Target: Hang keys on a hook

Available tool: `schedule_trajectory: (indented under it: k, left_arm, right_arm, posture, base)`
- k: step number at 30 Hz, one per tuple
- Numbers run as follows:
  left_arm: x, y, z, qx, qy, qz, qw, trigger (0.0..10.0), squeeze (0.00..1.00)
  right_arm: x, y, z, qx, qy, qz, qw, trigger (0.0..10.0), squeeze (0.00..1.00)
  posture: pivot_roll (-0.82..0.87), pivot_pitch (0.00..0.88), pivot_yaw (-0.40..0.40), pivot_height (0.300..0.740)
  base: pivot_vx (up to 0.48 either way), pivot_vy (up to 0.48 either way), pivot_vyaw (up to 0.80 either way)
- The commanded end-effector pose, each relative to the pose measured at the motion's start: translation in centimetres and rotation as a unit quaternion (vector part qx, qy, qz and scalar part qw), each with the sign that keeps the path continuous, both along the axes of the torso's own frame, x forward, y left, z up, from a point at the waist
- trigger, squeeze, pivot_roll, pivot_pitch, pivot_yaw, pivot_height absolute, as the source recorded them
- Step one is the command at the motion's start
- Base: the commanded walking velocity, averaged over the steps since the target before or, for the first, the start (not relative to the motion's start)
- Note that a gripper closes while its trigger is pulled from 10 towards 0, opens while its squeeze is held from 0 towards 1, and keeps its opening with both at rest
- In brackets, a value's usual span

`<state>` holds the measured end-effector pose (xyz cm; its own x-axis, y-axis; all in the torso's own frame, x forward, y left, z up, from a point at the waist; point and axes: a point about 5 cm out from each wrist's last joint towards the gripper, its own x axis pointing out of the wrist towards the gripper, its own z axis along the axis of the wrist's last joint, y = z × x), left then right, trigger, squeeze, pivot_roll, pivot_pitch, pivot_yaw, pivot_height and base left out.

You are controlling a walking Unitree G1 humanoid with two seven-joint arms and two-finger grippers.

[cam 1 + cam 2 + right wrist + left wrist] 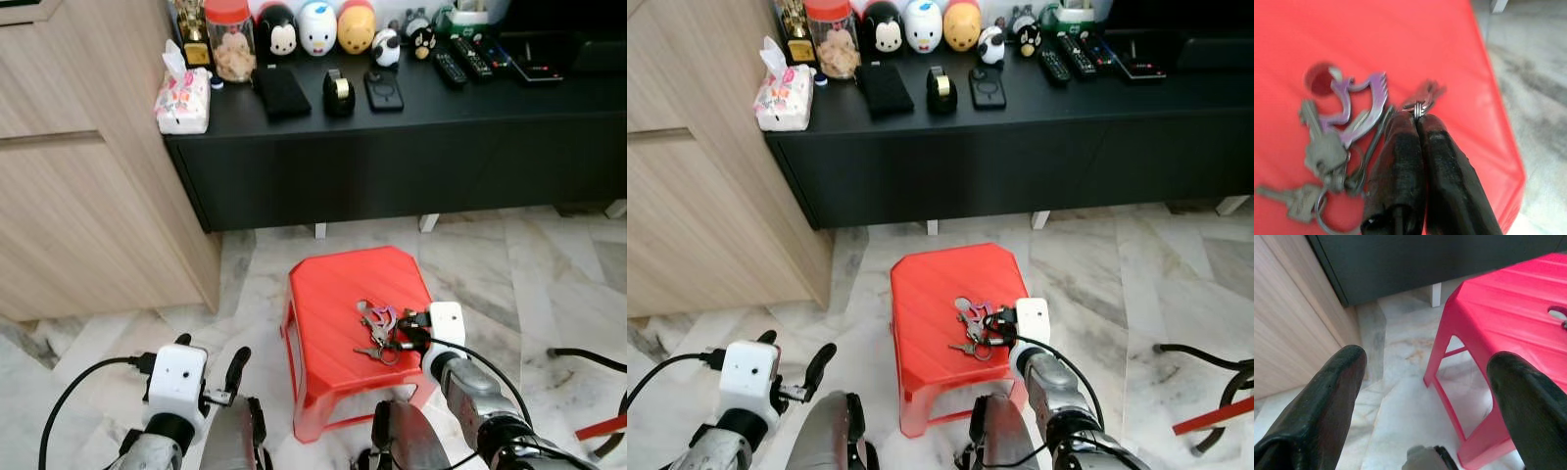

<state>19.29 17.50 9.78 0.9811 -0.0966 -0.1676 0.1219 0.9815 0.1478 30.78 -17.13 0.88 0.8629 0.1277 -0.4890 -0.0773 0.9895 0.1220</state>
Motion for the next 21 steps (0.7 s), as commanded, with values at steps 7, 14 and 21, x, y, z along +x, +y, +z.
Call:
schedule_trajectory:
  k: [7, 14, 21]
  left_arm:
    - [1.3, -0.5, -0.9, 0.004, -0.006, -0.001, 1.000, 10.0, 0.00]
    - [2.9, -0.6, -1.4, 0.000, -0.019, 0.003, 1.000, 10.0, 0.00]
    - [4.3, -1.0, -1.6, -0.006, -0.034, 0.001, 0.999, 10.0, 0.00]
  right_arm:
    - [0.1, -0.7, 1.3, 0.013, -0.065, -0.031, 0.997, 0.0, 0.00]
    - [0.6, -0.6, 4.0, 0.027, -0.134, -0.016, 0.991, 0.0, 0.00]
    - [0.2, 0.0, 4.9, 0.038, -0.154, -0.009, 0.987, 10.0, 0.00]
  posture:
    - [0.07, 0.056, -0.073, 0.613]
    - [0.04, 0.000, -0.083, 0.613]
    - [0.03, 0.000, -0.080, 0.613]
  base:
    - [0.000, 0.000, 0.00]
    - [0.000, 0.000, 0.00]
    - [0.000, 0.000, 0.00]
